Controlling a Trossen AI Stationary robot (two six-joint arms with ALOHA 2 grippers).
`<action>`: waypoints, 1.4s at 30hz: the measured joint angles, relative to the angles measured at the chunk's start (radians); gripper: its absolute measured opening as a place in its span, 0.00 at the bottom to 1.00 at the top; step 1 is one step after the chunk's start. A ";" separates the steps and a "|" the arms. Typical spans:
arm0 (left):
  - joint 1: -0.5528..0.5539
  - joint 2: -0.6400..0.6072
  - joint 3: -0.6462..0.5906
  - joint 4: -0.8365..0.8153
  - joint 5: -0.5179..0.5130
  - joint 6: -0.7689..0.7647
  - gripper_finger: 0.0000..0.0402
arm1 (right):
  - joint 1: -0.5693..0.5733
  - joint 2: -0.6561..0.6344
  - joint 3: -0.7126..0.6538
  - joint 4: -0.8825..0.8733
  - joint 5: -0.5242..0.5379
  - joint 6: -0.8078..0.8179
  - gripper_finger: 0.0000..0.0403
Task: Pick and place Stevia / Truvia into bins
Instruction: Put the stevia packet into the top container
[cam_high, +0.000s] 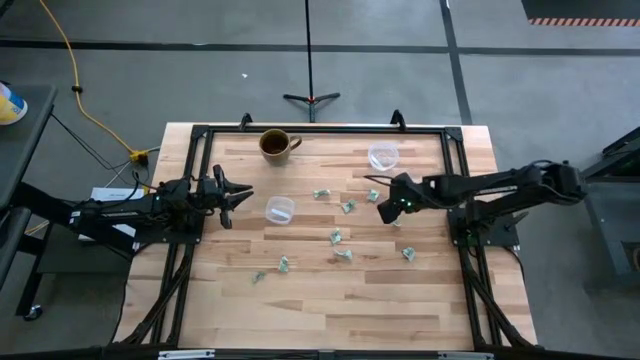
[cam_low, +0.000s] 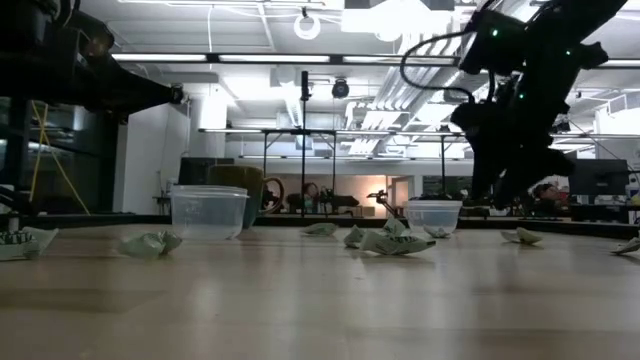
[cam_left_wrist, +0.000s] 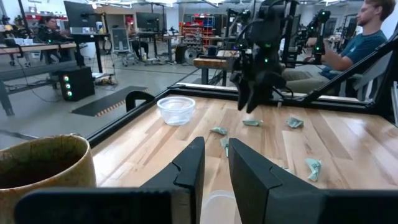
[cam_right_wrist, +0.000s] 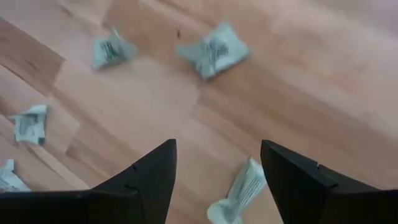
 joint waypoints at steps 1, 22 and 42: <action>0.000 0.000 0.000 0.000 0.000 0.000 0.26 | 0.000 0.014 0.000 0.000 -0.020 0.016 0.55; 0.000 0.000 0.000 -0.007 -0.001 0.000 0.26 | 0.047 0.172 0.002 -0.030 -0.083 0.086 0.52; 0.000 0.000 0.000 -0.007 -0.003 0.000 0.26 | 0.046 0.173 0.000 -0.113 -0.143 -0.005 0.17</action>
